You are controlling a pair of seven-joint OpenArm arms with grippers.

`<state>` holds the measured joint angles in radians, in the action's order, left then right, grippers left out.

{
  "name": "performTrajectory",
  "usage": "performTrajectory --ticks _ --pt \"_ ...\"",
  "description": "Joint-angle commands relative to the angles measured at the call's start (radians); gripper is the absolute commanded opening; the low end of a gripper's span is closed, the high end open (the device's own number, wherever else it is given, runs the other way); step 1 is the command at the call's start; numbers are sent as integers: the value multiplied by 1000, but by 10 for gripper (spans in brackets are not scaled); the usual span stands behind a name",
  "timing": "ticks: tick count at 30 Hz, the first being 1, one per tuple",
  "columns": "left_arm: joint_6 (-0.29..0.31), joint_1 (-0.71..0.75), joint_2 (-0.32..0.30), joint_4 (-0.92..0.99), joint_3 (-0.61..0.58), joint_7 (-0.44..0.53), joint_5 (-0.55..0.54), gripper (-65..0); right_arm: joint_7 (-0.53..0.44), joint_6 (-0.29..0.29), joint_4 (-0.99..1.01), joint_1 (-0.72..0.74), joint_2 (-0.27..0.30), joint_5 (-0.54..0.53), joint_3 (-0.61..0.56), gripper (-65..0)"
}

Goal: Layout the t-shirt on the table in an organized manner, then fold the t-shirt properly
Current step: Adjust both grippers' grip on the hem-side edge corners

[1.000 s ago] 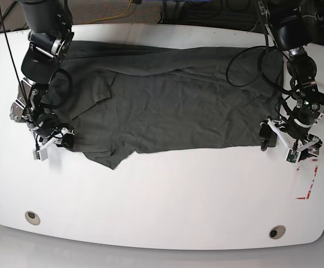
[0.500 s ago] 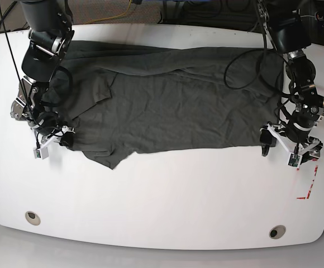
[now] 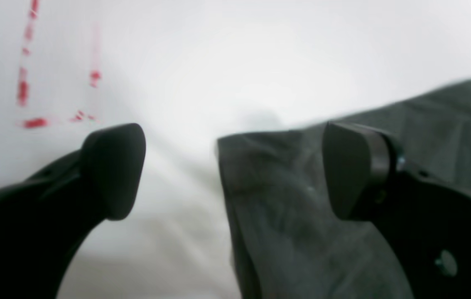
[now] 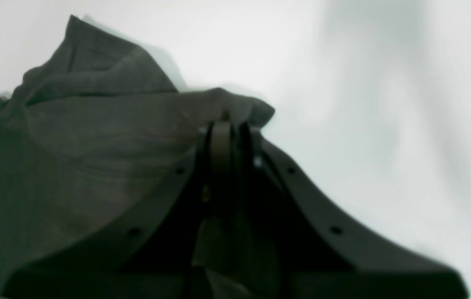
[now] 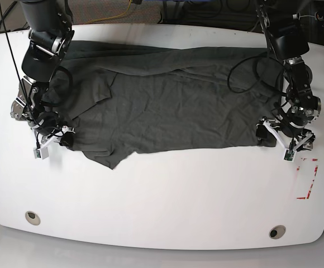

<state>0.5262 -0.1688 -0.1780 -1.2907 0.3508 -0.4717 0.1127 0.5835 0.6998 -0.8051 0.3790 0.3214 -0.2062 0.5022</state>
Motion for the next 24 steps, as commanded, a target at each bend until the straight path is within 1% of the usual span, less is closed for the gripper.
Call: performTrajectory --ticks 1,13,24 --pt "-7 -24 -13 1 3 26 -11 0 30 -2 -7 10 11 26 -4 -622" --pt "-8 -48 -13 119 1 27 -11 0 30 -2 -7 10 11 26 -4 -622" --pt "-5 -50 -13 128 -3 27 -8 0 30 -2 -7 -1 11 26 -4 -622"
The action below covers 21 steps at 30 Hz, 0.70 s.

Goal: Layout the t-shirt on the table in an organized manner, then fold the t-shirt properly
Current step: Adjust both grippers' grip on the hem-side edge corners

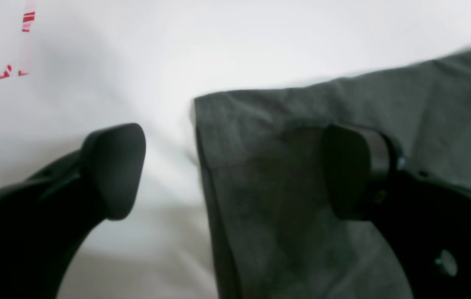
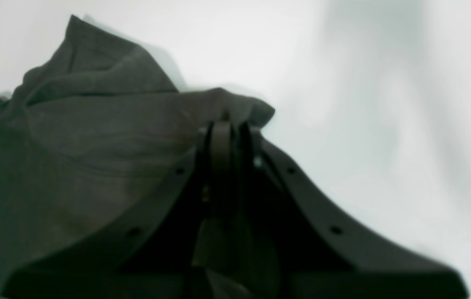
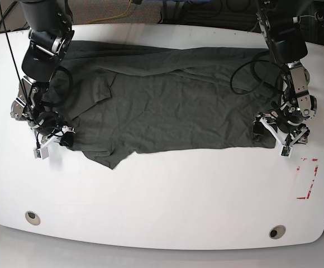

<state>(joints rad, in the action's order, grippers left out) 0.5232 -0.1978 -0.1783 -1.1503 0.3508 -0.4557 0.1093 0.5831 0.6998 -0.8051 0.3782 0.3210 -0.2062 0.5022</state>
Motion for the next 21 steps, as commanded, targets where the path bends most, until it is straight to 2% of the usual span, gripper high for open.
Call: performTrajectory --ticks 1,7,21 --pt "-2 -21 -13 -12 -3 11 -4 0 30 -2 -9 -3 11 26 -4 -622" --pt "-2 -18 -13 -10 -5 10 -4 0 31 -2 -95 -43 10 24 -3 -622" --pt "-1 -18 -11 -10 -5 10 -6 -535 31 -2 -116 -60 -4 24 -3 -624"
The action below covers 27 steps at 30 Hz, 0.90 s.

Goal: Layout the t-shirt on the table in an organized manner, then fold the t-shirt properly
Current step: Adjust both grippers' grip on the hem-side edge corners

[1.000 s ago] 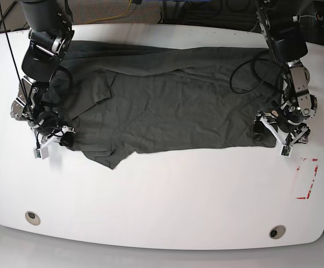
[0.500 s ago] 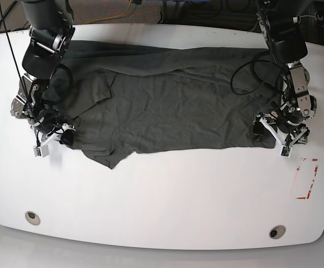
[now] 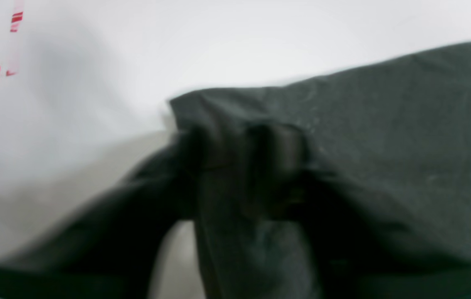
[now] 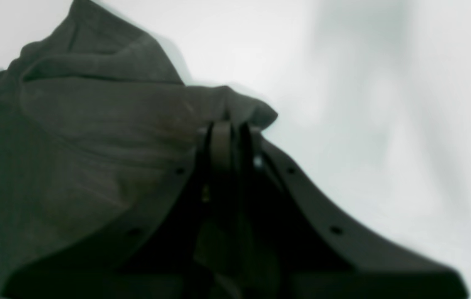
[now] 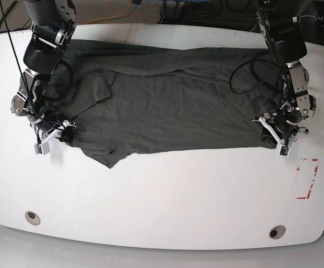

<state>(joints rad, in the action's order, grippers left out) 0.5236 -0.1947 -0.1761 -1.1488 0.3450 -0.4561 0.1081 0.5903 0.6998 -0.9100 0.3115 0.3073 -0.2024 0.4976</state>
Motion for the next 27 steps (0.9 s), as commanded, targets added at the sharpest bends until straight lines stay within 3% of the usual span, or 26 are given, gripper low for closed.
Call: performTrajectory --ticks 1,2,4,13,27 --pt "-1 -21 -13 -12 1 10 -5 -558 24 -2 -11 7 10 21 2 -624" --pt "-1 -21 -12 -12 1 10 -5 -608 24 -2 -11 7 10 21 2 -624" --pt "-1 -21 -12 -13 1 10 -5 -641 24 -2 -11 7 10 21 2 -624" --pt "-1 -18 -12 -50 2 10 -8 -623 46 -2 -31 7 10 21 5 -625" --pt "0 11 8 -247 4 6 -8 -623 224 -2 -309 -22 2 19 6 -625"
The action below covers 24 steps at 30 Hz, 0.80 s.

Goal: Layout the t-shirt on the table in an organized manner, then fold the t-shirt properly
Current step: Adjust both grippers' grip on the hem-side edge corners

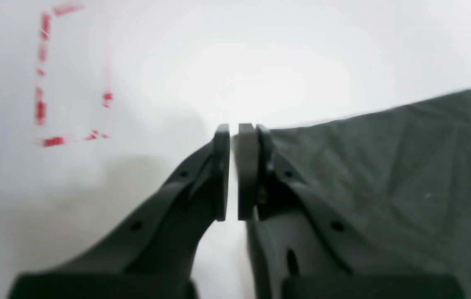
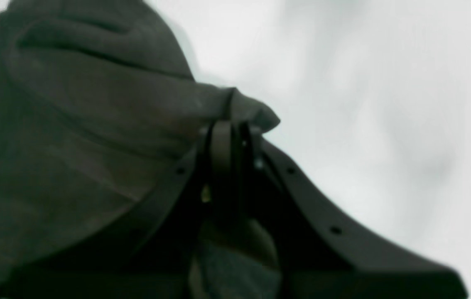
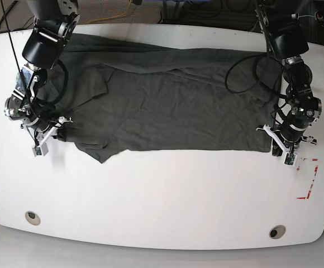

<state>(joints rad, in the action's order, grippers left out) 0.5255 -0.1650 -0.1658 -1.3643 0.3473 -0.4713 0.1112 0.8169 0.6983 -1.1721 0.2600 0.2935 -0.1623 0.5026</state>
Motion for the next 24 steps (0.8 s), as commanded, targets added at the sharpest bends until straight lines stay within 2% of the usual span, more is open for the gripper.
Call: performTrajectory --ticks 1,5,7,8,12,15,18,24 --pt "-2 -18 -1 -34 2 21 -9 -621 3 0 -59 29 16 -21 1 -625" --pt "-2 -20 -4 -27 3 19 -9 -618 3 0 -75 29 16 -21 1 -625" --pt "0 -20 -4 -10 3 19 -9 -594 3 0 -75 29 16 -21 1 -625" --pt "0 -25 -4 4 3 15 -9 -559 3 0 -75 29 16 -21 1 -625" --pt "0 -49 -4 44 5 -8 -12 -332 3 0 -70 29 16 -21 1 -625" --pt "-2 -69 -2 52 20 -5 -12 -121 3 0 -70 29 16 -21 1 -625" --pt "-2 -77 4 55 63 -4 -12 0 3 0 -68 29 16 -21 1 -625" --pt "0 -129 2 138 72 -4 -14 0 2 0 -68 29 16 -21 1 -625"
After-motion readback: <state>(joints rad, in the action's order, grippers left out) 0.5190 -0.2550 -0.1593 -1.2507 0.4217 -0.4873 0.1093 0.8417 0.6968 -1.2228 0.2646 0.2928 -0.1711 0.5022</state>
